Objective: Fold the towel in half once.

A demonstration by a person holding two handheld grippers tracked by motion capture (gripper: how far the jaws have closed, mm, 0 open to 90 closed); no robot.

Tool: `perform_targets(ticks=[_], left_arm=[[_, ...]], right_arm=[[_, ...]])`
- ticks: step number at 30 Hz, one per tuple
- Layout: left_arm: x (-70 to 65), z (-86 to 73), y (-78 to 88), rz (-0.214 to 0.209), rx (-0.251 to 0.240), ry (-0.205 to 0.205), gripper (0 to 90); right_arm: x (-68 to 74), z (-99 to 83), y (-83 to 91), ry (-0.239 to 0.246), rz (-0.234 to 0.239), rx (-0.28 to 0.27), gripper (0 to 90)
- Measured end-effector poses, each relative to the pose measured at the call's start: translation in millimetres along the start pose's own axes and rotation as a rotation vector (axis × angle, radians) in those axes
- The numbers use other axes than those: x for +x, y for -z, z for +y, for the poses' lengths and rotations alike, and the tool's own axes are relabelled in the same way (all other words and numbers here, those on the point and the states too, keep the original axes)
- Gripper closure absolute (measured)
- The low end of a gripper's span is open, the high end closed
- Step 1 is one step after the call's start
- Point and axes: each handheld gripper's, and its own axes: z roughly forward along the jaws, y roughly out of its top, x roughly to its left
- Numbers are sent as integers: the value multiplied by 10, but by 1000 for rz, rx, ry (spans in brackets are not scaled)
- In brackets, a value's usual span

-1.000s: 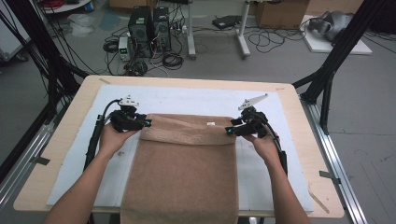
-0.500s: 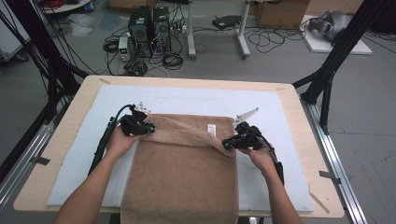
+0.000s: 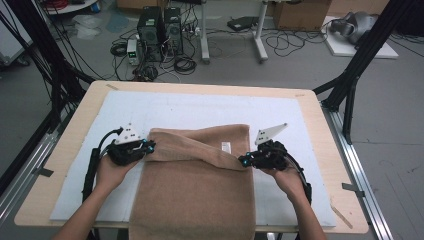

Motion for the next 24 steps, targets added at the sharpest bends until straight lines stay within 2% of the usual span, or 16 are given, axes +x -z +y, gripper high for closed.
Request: perform_targets(ticks=[2,3,5,6,7,8,10,13,16,18,19,22,24], left_arm=[[-86,-87,96,6,2,-20,835],[-118,-139,118,19,11,-29,788],[-138,-230,126,34,33,-19,616],[-132,-247,118,36,49,-11,541],[-124,-254,116,30,44,6,483],[-121,-256,124,19,25,18,451],[-119,-236,126,4,-4,18,449],[-59,-184,54,-13,21,37,425],[29,-182,-78,-86,57,101,436],[41,-203,-145,-105,103,107,535],[44,-210,-146,-113,109,101,609],[19,-187,-55,-110,63,76,772],[0,-166,22,-100,28,65,799]], right_arm=[[98,-24,65,20,10,-16,880],[150,-38,92,26,7,-18,880],[223,-57,98,43,12,-16,880],[246,-63,81,48,9,1,880],[254,-73,58,55,2,19,879],[256,-87,37,53,3,26,880],[249,-115,6,47,14,21,879],[230,-129,-16,42,26,22,879],[226,-122,-16,47,35,15,878],[237,-114,-5,45,34,20,876],[236,-114,0,48,33,19,875],[231,-118,31,46,29,12,873],[239,-109,46,55,25,4,873]])
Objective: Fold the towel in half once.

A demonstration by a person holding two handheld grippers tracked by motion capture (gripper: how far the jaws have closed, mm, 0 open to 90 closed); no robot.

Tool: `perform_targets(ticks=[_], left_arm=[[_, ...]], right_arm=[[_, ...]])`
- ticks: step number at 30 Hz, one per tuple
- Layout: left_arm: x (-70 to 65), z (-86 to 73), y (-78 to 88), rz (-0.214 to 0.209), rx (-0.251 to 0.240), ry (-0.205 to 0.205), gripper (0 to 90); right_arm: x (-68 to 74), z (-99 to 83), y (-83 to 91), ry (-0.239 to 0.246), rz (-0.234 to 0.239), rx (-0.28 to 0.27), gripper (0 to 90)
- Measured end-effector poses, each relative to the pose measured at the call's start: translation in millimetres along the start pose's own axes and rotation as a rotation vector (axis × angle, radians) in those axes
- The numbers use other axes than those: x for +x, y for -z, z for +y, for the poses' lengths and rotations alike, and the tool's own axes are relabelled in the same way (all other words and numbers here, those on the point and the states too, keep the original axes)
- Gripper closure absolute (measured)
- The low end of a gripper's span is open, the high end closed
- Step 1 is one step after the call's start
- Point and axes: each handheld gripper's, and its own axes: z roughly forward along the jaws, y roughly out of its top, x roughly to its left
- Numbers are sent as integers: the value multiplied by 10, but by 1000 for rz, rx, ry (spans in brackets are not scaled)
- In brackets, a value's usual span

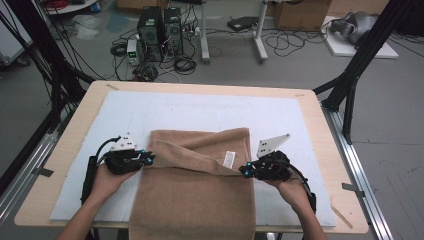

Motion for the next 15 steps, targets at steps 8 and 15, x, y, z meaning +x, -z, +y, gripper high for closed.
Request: perform_targets(ticks=[8,15], left_arm=[[-171,-67,208,30,-79,-87,781],[-408,-327,490,-27,-89,-134,706]], right_arm=[[154,69,30,41,13,-13,874],[359,49,136,84,23,-13,864]])
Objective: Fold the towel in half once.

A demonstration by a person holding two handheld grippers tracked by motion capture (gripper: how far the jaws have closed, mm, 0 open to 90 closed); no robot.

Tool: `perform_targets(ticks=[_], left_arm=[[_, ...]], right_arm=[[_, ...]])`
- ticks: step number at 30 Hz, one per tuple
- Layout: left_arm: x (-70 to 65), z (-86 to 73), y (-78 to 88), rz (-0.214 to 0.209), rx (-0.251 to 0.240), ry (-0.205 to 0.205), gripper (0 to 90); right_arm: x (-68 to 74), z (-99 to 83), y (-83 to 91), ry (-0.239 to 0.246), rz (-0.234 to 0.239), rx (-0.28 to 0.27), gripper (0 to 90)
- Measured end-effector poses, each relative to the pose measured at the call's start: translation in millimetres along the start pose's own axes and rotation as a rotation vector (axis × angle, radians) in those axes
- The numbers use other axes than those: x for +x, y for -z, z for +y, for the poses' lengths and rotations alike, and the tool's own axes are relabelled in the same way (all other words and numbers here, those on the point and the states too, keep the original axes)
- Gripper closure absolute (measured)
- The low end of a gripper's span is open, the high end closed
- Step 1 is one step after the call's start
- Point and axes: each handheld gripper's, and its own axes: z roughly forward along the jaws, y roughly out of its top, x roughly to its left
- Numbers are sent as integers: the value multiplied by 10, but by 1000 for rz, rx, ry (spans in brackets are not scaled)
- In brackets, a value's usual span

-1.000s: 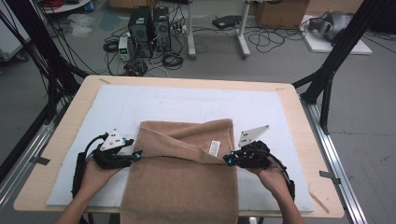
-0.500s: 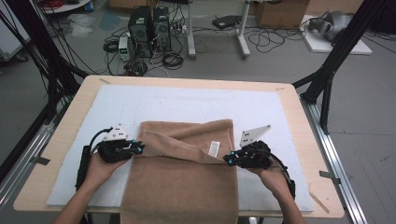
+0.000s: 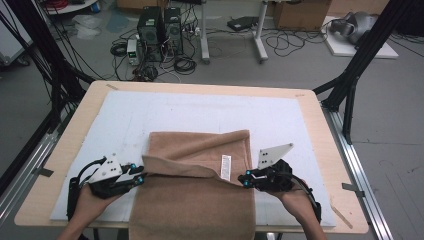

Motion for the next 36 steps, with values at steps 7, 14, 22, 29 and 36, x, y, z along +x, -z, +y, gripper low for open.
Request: perform_targets(ticks=[7,14,22,29,36], left_arm=[[35,-1,137,-15,-26,43,580],[-4,-24,-213,-76,55,38,590],[55,-43,-449,-23,141,62,582],[34,-20,-538,-24,172,38,801],[16,28,-370,-13,116,54,864]], right_arm=[[-118,-129,-155,-49,-41,50,694],[-319,-282,-373,-105,-76,75,665],[-626,-201,-453,-107,-150,102,609],[-661,-225,-579,-91,-122,142,825],[-535,-178,-437,-69,-70,117,879]])
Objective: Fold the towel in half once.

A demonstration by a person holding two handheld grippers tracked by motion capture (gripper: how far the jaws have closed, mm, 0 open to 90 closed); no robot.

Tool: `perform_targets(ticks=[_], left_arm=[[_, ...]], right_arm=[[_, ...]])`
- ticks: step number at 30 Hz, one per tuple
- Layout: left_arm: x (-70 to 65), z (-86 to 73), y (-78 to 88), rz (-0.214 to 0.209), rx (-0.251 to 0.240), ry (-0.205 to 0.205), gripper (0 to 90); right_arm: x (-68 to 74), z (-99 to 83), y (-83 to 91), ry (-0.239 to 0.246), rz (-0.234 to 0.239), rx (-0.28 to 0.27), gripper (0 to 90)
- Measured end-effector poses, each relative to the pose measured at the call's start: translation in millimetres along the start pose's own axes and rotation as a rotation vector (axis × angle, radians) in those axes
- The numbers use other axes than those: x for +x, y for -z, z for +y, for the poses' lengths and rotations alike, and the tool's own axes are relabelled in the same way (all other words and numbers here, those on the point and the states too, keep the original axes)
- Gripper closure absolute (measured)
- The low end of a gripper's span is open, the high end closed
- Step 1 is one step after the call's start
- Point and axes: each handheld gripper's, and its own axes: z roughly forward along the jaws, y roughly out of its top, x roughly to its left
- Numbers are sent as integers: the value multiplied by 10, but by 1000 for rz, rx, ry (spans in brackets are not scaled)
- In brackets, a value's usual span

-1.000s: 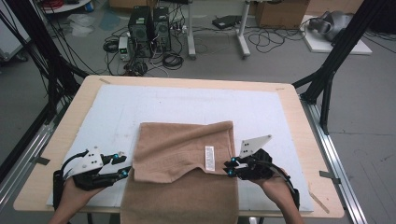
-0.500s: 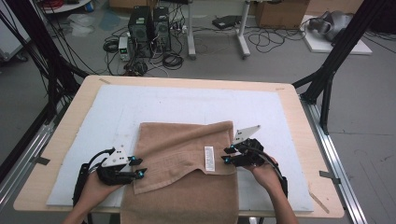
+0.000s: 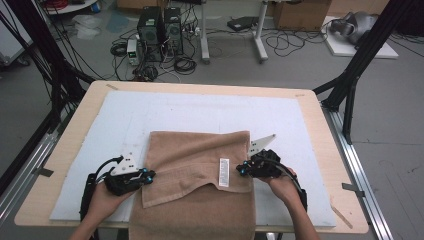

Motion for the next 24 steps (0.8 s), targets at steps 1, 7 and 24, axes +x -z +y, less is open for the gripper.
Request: perform_targets(ticks=[1,7,24], left_arm=[[-11,14,50,3,-6,-7,864],[-105,101,372,-18,-52,-28,864],[-31,188,428,-48,-91,-4,624]], right_arm=[[56,1,49,7,7,-9,878],[493,29,378,94,36,-39,878],[492,30,530,76,26,-90,663]])
